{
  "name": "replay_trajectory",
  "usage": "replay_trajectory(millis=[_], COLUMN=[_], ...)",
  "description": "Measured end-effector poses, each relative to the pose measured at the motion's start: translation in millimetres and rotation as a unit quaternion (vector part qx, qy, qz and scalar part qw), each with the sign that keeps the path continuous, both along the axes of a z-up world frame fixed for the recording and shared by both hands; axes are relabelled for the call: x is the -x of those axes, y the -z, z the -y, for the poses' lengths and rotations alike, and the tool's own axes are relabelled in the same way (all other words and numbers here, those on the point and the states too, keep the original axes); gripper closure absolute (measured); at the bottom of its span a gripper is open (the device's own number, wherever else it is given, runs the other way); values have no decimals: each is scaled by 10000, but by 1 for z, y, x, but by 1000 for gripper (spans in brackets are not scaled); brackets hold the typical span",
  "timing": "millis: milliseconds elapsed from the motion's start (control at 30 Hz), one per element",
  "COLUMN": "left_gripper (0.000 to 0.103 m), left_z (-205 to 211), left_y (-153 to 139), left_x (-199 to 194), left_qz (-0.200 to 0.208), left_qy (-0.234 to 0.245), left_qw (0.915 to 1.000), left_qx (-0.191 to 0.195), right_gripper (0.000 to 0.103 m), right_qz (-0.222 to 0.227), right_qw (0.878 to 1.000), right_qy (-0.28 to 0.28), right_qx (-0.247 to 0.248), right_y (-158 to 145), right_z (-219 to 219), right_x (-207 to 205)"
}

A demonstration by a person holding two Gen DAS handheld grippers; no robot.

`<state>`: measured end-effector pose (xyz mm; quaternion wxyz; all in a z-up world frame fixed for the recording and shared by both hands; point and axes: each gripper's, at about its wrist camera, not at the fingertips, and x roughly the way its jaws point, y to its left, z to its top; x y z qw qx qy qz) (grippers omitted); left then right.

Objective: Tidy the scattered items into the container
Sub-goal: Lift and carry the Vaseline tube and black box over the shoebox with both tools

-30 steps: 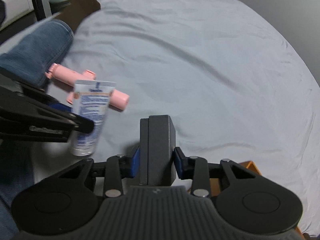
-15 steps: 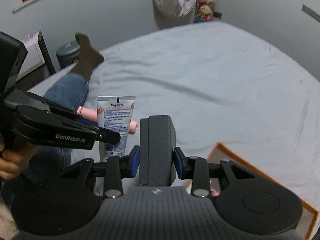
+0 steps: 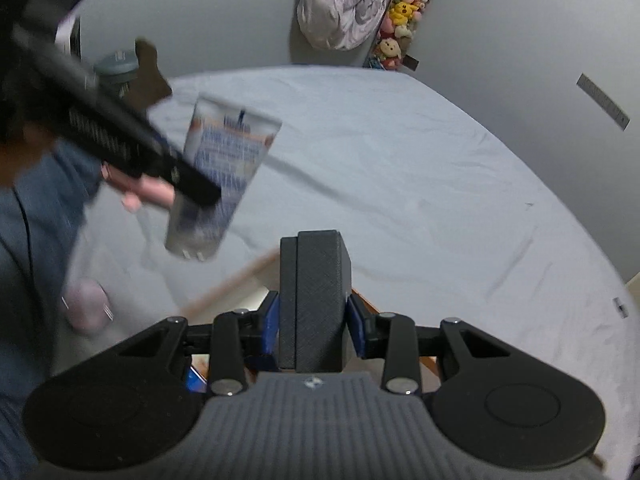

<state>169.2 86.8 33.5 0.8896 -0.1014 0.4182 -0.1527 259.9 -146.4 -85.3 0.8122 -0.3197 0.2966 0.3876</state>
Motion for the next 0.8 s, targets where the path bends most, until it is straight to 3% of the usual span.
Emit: replay_trajectory(millis=[167, 333, 600, 800], left_gripper=[81, 81, 81, 80], left_z=[25, 42, 45, 44], left_y=[9, 19, 26, 29], left_x=[-15, -25, -27, -31], left_qz=[-119, -261, -404, -476], left_qy=[263, 387, 441, 426], left_qw=[9996, 9988, 9980, 9976], left_qx=[-71, -145, -224, -250], right_gripper=[65, 65, 65, 64], right_qz=[376, 979, 1357, 1257], right_qw=[9966, 9793, 9444, 9389], right_qy=[-391, -1052, -1925, -2062], right_qx=[626, 1427, 2293, 2452], right_y=[25, 59, 112, 132], right_z=[19, 19, 8, 9], right_x=[-6, -7, -7, -20])
